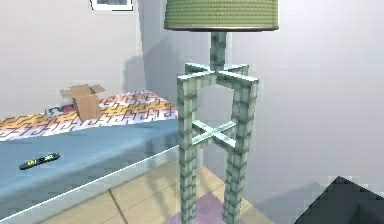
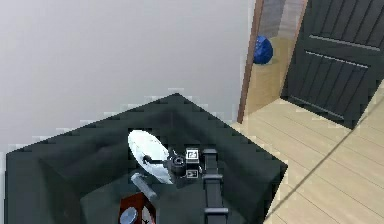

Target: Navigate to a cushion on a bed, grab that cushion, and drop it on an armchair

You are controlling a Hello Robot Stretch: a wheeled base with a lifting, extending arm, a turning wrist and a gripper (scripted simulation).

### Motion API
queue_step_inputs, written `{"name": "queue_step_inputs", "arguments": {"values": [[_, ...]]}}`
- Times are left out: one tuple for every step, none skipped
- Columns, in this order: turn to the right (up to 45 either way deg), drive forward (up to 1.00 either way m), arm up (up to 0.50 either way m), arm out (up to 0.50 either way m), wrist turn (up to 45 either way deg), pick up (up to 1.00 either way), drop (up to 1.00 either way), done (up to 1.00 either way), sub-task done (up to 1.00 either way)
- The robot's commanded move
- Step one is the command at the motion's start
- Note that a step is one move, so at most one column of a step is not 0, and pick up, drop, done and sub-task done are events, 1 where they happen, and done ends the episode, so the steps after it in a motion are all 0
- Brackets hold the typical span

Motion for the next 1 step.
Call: {"name": "queue_step_inputs", "arguments": {"values": [[0.0, 0.0, 0.0, 0.0, 0.0, 0.0, 0.0, 1.0, 0.0]]}}
